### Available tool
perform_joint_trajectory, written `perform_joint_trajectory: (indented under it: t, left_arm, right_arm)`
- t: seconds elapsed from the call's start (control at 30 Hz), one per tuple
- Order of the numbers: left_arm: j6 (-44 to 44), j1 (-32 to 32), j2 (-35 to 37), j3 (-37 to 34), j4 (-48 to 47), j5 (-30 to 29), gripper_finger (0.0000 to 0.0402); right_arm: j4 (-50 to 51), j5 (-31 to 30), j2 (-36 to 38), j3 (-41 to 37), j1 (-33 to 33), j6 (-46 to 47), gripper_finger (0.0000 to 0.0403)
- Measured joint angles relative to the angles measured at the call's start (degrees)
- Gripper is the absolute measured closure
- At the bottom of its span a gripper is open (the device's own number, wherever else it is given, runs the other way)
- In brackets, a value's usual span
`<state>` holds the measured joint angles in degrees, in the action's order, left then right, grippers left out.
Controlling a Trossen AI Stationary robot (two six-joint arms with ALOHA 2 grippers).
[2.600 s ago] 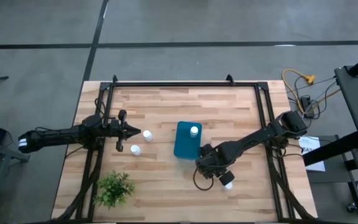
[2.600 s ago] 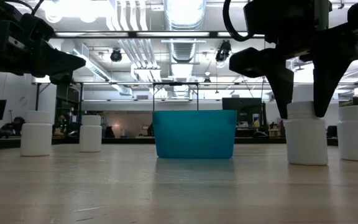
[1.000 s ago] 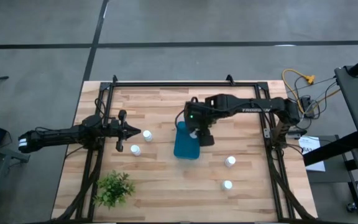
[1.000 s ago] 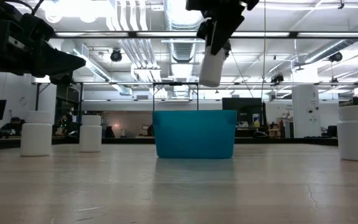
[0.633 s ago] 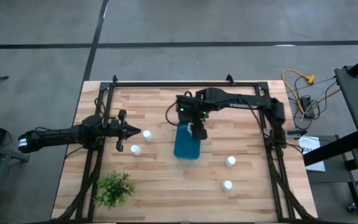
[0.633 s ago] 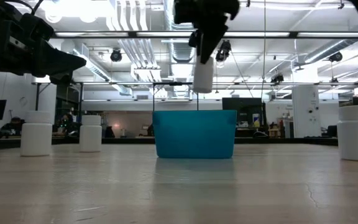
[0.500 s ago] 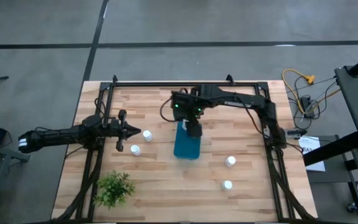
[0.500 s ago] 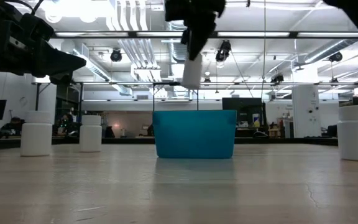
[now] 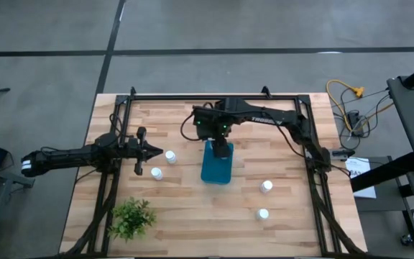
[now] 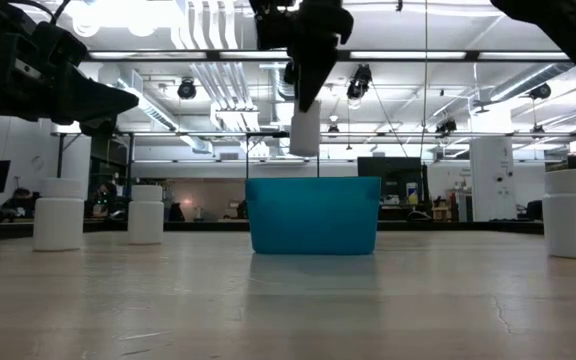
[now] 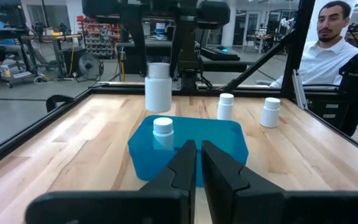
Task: Pick and place pill bottles into a basket
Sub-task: Put the medicine bottle into the blue bin
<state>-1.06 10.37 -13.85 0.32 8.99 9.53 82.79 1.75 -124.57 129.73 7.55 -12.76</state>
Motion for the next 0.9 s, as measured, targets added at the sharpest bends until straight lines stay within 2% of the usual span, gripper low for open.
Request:
perform_joint_trajectory:
  t: [0.33,0.9]
  left_arm:
    - [0.0,0.0,0.0,0.0,0.0,0.0,0.0394]
    - [0.0,0.0,0.0,0.0,0.0,0.0,0.0394]
  right_arm:
    - [-3.5,0.3,0.0,-1.6,0.4,-1.2,0.0255]
    - [-11.5,0.3,0.0,-12.6,0.4,-3.4,0.0255]
